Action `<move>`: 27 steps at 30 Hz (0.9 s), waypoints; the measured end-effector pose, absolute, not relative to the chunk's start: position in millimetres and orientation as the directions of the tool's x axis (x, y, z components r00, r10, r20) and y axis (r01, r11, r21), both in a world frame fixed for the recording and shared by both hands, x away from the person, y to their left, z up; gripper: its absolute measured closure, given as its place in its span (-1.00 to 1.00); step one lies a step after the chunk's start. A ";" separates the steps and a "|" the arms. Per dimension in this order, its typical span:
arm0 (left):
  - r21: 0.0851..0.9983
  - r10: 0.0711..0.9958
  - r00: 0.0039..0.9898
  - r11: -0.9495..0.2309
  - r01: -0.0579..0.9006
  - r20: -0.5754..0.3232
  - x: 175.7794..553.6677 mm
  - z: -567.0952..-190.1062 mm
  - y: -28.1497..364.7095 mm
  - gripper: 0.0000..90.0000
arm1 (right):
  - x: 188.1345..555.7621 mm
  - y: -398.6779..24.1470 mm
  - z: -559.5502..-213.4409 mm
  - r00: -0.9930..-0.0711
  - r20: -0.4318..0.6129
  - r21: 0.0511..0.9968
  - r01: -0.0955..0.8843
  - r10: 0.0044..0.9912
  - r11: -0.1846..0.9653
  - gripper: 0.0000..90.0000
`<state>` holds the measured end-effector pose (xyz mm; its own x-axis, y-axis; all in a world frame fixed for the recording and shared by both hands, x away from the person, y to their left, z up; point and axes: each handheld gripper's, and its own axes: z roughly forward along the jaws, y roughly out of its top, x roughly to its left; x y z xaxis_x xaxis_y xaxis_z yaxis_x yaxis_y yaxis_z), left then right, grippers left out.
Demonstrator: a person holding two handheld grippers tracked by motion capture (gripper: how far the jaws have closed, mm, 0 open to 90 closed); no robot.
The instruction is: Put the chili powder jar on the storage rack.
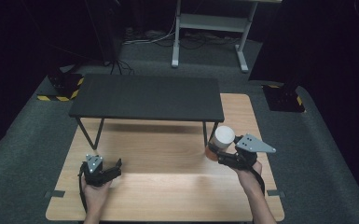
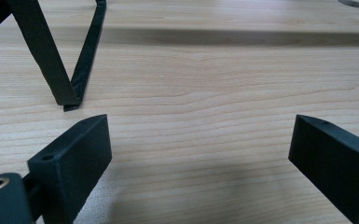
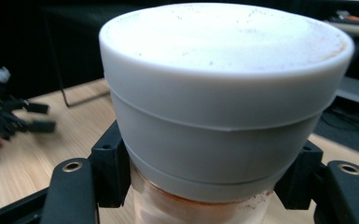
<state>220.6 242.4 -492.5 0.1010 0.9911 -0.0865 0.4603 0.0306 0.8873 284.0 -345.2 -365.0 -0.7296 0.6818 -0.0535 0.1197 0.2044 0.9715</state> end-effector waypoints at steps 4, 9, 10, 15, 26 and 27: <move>0.888 0.991 0.102 0.032 0.459 -0.088 220.6 -492.7 242.7 -0.86 | 294.6 -342.6 -343.3 -0.757 -0.056 0.977 0.092 0.651 0.192 -0.25; 0.888 0.991 0.102 0.033 0.458 -0.090 220.4 -492.8 242.8 -0.86 | 313.5 -327.8 -312.1 -0.776 -0.082 0.979 0.054 0.626 0.195 -0.25; 0.888 0.991 0.102 0.033 0.458 -0.090 220.4 -492.8 242.8 -0.86 | 313.5 -327.8 -312.1 -0.776 -0.082 0.979 0.054 0.626 0.195 -0.25; 0.889 0.991 0.104 0.032 0.457 -0.089 220.4 -492.8 242.9 -0.86 | 333.1 -308.7 -287.6 -0.771 -0.092 0.979 0.044 0.630 0.198 -0.25; 0.890 0.991 0.098 0.040 0.454 -0.094 219.9 -493.0 243.0 -0.86 | 370.8 -262.3 -265.1 -0.712 -0.068 0.975 0.102 0.699 0.198 -0.26; 0.890 0.991 0.098 0.040 0.454 -0.094 219.9 -493.0 243.0 -0.86 | 373.7 -258.7 -265.0 -0.708 -0.061 0.974 0.113 0.704 0.198 -0.25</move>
